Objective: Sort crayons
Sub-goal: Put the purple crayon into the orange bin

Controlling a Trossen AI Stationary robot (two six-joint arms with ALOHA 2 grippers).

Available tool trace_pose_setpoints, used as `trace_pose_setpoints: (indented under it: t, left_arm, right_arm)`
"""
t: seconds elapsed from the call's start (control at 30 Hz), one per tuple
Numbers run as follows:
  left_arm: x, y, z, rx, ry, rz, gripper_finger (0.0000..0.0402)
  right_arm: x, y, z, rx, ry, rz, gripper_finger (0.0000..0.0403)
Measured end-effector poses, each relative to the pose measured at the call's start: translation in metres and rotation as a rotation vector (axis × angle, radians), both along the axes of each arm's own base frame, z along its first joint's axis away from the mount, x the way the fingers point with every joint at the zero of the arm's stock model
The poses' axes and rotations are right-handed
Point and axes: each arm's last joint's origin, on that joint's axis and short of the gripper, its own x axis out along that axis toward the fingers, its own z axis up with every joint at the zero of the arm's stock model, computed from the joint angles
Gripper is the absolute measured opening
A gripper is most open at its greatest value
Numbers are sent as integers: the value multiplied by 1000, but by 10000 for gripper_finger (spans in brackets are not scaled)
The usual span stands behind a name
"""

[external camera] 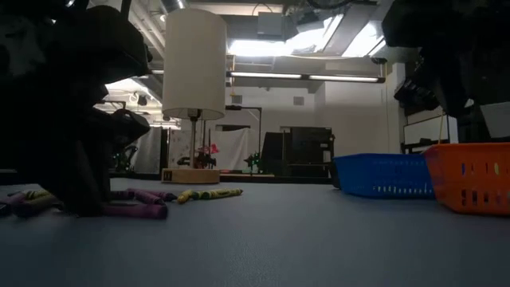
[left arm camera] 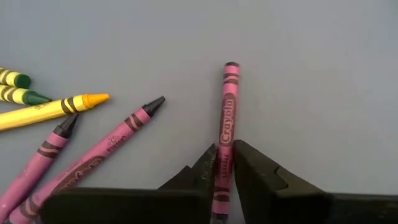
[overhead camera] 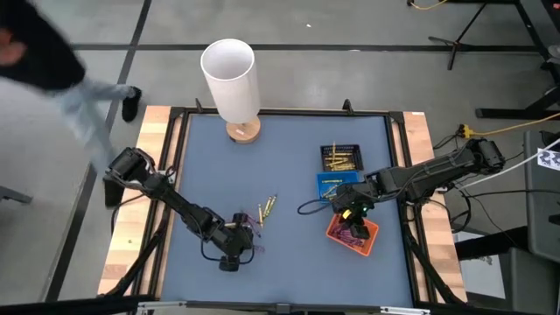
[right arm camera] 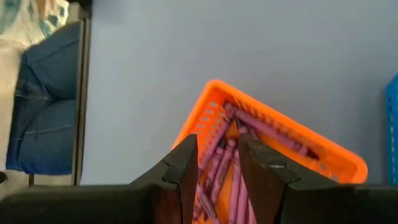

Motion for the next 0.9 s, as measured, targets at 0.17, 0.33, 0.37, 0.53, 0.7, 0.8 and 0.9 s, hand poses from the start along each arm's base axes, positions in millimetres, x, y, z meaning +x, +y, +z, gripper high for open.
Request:
trace_pose_setpoints:
  t: [0.17,0.33,0.37,0.53,0.7,0.8,0.9]
  left_arm:
    - [4,1,2,-7,-41,17,17]
    - [7,0,4,-6,-91,41,7]
    - [8,1,4,-7,-98,45,7]
    - [17,4,11,-20,-196,91,8]
    - [31,13,22,-40,-350,194,8]
    - [39,21,29,-46,-443,270,8]
    - [46,30,36,-55,-523,340,8]
  right_arm:
    - [5,1,3,16,-67,0,117]
    - [11,3,8,18,-158,28,117]
    - [12,3,8,15,-177,38,117]
    - [18,2,12,-54,-271,29,117]
    - [23,-1,15,-204,-367,-30,117]
    - [26,-3,17,-272,-420,-52,117]
    - [29,-3,20,-290,-467,-63,117]
